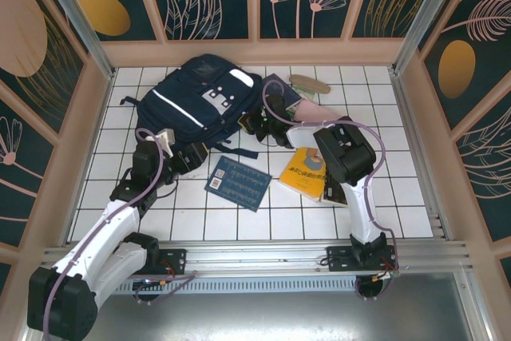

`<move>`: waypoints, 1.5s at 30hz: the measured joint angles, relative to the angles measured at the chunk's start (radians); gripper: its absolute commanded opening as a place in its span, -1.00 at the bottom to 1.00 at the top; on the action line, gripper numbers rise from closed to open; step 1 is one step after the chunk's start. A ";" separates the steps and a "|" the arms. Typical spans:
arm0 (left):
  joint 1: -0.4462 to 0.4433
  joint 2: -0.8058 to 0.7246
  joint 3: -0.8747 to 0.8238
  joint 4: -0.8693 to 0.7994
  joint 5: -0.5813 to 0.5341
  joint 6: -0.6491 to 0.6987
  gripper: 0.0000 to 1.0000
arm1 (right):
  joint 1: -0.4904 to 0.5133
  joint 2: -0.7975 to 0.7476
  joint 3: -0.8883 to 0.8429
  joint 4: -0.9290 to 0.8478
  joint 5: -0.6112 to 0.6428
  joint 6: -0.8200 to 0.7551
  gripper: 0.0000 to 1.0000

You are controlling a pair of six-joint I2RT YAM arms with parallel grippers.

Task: Pack books, pencil case, and school supplies into a backpack

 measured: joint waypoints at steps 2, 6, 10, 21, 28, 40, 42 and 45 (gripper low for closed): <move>-0.003 -0.008 -0.019 0.004 -0.008 -0.011 0.83 | 0.008 0.000 0.000 0.014 -0.001 0.030 -1.00; -0.008 -0.011 -0.032 0.005 -0.026 -0.033 0.83 | 0.011 0.000 0.000 0.021 -0.003 0.069 -1.00; -0.008 -0.011 -0.032 0.021 -0.033 -0.047 0.85 | 0.011 0.000 0.011 0.021 -0.011 0.103 -1.00; -0.008 0.019 -0.034 0.052 -0.037 -0.106 0.91 | 0.013 -0.023 0.019 0.029 -0.013 0.179 -1.00; -0.008 0.117 -0.043 0.108 -0.018 -0.108 0.90 | 0.016 -0.027 0.020 0.054 -0.012 0.249 -1.00; -0.008 0.067 -0.043 0.165 0.015 -0.112 0.97 | 0.019 -0.049 0.084 0.007 -0.014 0.275 -1.00; -0.008 0.069 -0.043 0.178 0.013 -0.113 0.97 | 0.019 -0.052 0.084 0.016 -0.017 0.289 -1.00; -0.008 0.093 -0.043 0.197 0.012 -0.114 0.94 | 0.019 -0.052 0.084 0.030 -0.021 0.313 -1.00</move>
